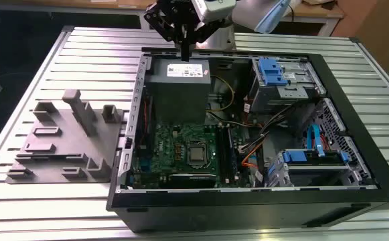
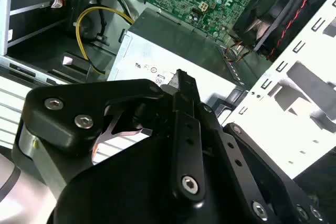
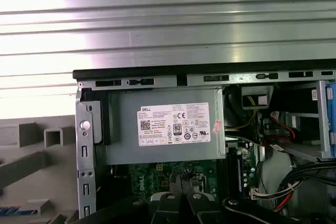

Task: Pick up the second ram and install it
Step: 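Reach for the second ram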

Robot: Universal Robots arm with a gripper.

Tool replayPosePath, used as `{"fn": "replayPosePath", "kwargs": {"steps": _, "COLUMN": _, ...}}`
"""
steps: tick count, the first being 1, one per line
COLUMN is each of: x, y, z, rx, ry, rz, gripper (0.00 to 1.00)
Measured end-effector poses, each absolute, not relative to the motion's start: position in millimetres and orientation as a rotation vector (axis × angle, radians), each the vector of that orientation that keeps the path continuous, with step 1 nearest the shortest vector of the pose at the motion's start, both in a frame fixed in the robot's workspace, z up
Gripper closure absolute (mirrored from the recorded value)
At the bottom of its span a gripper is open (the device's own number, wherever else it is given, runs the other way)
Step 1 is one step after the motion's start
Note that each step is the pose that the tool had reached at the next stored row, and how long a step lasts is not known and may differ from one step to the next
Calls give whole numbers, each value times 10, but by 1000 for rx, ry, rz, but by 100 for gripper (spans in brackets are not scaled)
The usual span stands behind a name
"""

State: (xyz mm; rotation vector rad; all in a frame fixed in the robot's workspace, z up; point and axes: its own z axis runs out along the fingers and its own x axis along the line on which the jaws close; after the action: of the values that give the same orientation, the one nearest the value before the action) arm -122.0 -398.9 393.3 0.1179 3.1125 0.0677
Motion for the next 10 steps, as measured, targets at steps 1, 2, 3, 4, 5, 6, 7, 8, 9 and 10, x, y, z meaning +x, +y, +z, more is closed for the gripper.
{"fn": "replayPosePath", "kwargs": {"steps": 1, "x": -1220, "y": -3989, "z": 3933, "rx": 118, "ry": 3112, "rz": 68, "gripper": 93}}
{"fn": "replayPosePath", "kwargs": {"steps": 2, "x": -1220, "y": -3989, "z": 3933, "rx": 118, "ry": 3112, "rz": 68, "gripper": 93}}
{"fn": "replayPosePath", "kwargs": {"steps": 3, "x": -1220, "y": -3989, "z": 3933, "rx": 118, "ry": 3112, "rz": 68, "gripper": 93}}
{"fn": "replayPosePath", "kwargs": {"steps": 4, "x": -1220, "y": -3989, "z": 3933, "rx": 118, "ry": 3112, "rz": 68, "gripper": 93}}
{"fn": "replayPosePath", "kwargs": {"steps": 5, "x": -1220, "y": -3989, "z": 3933, "rx": 118, "ry": 3112, "rz": 68, "gripper": 93}}
{"fn": "replayPosePath", "kwargs": {"steps": 6, "x": -1220, "y": -3989, "z": 3933, "rx": 118, "ry": 3112, "rz": 68, "gripper": 93}}
{"fn": "replayPosePath", "kwargs": {"steps": 7, "x": -1220, "y": -3990, "z": 3933, "rx": 118, "ry": 3112, "rz": 68, "gripper": 93}}
{"fn": "replayPosePath", "kwargs": {"steps": 8, "x": -1220, "y": -3989, "z": 3933, "rx": 118, "ry": 3112, "rz": 68, "gripper": 93}}
{"fn": "replayPosePath", "kwargs": {"steps": 9, "x": -1220, "y": -3989, "z": 3933, "rx": 118, "ry": 3112, "rz": 68, "gripper": 93}}
{"fn": "replayPosePath", "kwargs": {"steps": 10, "x": -1220, "y": -3989, "z": 3933, "rx": 118, "ry": 3113, "rz": 68, "gripper": 93}}
